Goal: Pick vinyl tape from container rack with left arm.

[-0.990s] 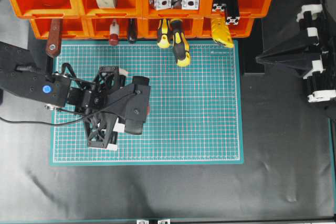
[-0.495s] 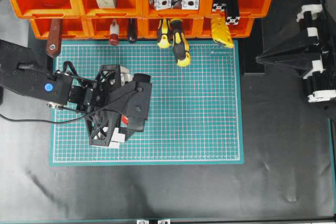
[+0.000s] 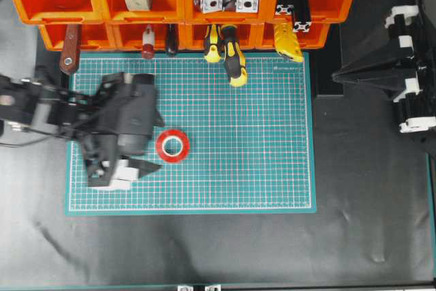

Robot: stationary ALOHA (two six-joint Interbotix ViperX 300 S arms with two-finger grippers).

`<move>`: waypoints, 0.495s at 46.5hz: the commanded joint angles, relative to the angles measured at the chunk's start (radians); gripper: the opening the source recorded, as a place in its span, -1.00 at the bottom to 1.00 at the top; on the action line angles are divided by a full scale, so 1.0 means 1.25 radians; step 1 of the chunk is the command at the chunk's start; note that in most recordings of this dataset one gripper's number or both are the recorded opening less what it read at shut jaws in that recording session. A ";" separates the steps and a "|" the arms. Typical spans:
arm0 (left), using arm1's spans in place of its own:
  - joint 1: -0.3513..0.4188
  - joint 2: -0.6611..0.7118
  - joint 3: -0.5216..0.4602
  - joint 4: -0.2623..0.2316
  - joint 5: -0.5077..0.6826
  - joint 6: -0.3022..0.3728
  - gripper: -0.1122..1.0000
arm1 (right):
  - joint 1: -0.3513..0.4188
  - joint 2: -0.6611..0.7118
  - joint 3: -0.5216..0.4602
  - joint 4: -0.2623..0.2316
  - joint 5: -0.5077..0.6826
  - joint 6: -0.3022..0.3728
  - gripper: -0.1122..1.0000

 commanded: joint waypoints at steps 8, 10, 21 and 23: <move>-0.013 -0.180 0.065 0.001 -0.022 -0.007 0.71 | -0.005 0.001 -0.020 0.002 0.009 -0.001 -0.80; -0.013 -0.204 0.079 0.001 -0.028 -0.009 0.71 | -0.005 0.000 -0.020 0.001 0.007 0.000 -0.80; -0.009 -0.344 0.156 0.001 -0.097 -0.007 0.71 | -0.006 -0.002 -0.020 0.001 0.006 0.000 -0.80; -0.006 -0.372 0.169 0.001 -0.103 -0.007 0.71 | -0.006 -0.002 -0.020 0.002 0.005 0.000 -0.80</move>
